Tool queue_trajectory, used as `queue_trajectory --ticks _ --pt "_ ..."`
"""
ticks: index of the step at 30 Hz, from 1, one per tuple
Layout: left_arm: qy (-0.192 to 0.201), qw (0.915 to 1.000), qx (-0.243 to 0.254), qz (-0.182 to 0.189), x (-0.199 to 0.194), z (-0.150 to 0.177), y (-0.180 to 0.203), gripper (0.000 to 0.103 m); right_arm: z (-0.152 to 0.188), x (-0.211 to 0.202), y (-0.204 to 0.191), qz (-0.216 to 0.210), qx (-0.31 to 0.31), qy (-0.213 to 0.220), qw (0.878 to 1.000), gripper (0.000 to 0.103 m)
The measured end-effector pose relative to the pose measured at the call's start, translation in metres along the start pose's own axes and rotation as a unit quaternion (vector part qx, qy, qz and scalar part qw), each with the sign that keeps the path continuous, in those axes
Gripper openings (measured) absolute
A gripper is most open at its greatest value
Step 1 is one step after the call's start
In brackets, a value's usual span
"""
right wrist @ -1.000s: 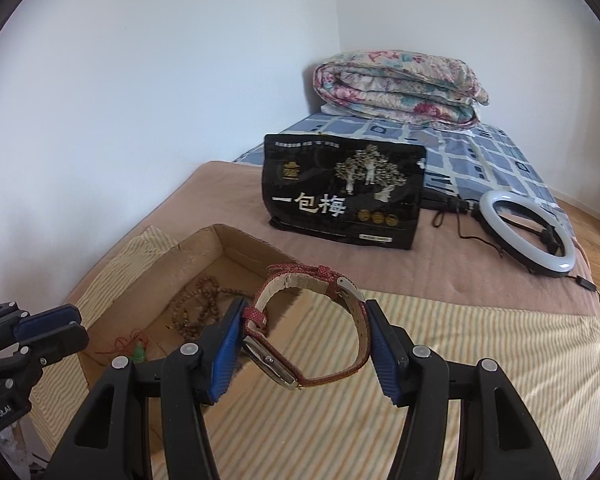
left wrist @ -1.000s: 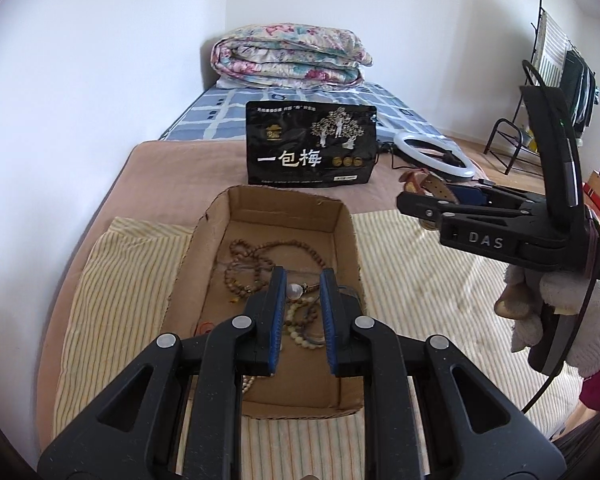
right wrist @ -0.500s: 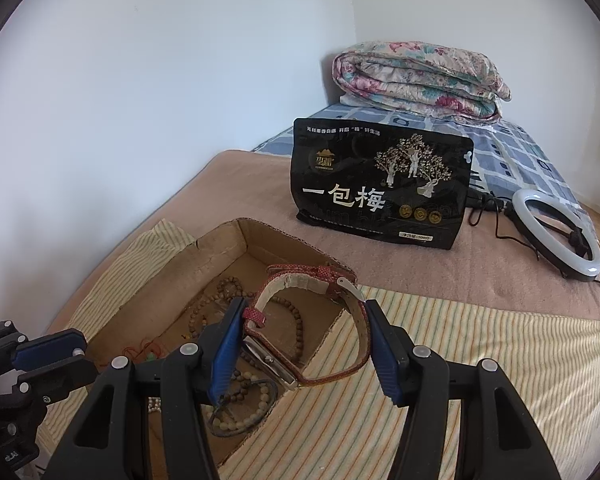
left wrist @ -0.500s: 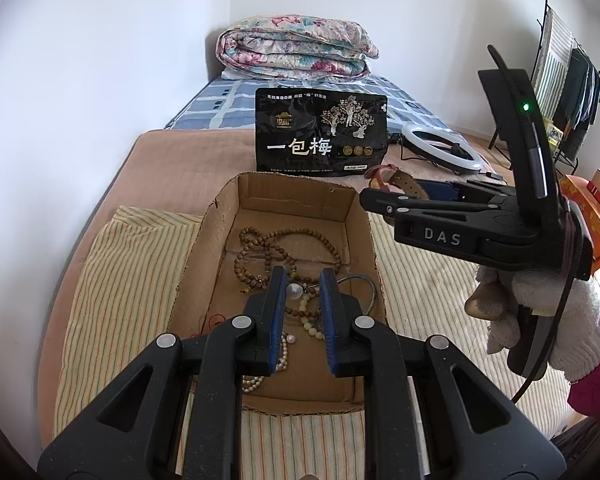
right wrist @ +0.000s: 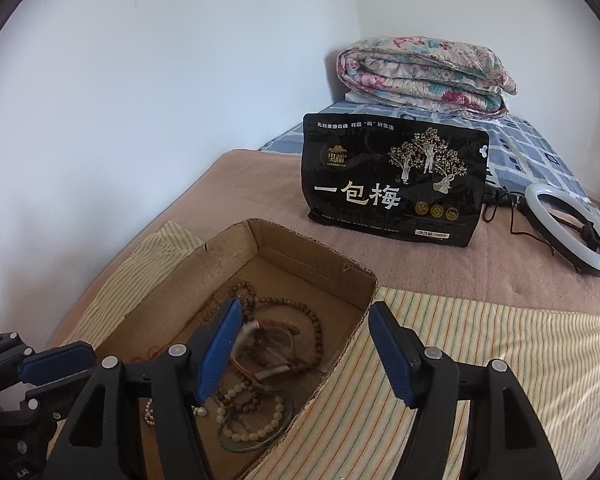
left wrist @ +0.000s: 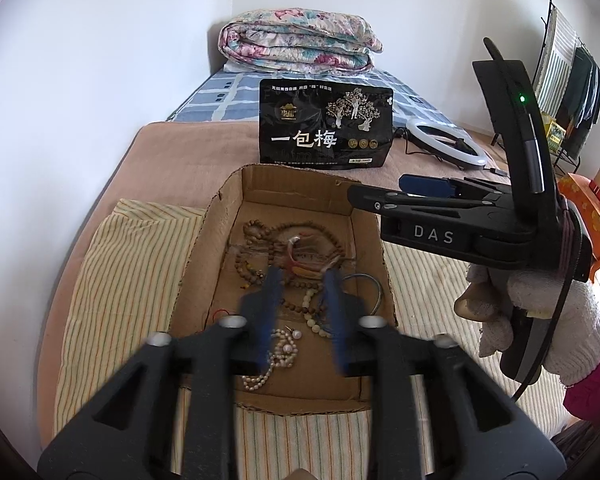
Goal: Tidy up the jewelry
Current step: 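Lower both held pieces into the box and open both tools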
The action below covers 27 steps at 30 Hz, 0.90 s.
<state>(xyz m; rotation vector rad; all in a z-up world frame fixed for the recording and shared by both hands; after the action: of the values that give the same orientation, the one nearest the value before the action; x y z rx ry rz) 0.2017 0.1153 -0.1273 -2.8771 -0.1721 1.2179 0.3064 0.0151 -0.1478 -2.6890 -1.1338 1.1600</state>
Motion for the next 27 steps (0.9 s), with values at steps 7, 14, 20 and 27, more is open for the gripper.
queue_trajectory --ticks 7,14,20,27 --pt "0.01 0.9999 -0.002 0.003 -0.007 -0.005 0.005 0.042 -0.002 -0.013 0.004 0.007 0.002 0.006 1.0 0.069" --pt "0.02 0.9998 -0.007 0.001 -0.023 -0.006 0.01 0.042 -0.005 -0.038 0.006 0.014 -0.003 0.015 1.0 0.069" --pt "0.04 0.9991 -0.006 -0.009 -0.045 -0.01 0.015 0.042 -0.006 -0.07 0.005 0.018 -0.008 0.023 1.0 0.069" --pt "0.048 0.9988 -0.009 -0.01 -0.071 -0.006 0.024 0.042 0.001 -0.111 0.002 0.024 -0.015 0.03 0.999 0.071"
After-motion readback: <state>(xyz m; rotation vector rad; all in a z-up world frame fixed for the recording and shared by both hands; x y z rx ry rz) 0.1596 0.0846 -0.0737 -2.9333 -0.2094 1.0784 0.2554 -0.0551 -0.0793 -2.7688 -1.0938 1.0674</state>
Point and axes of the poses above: each gripper's, at about its wrist camera, not at the fingertips, and x roughly the way its jaws point, y to its right, z to its underside, the point moved 7 cm from there along x, roughly the way its jaws point, and after that the axes turned 12 degrees about -z, right-handed, at the moved point
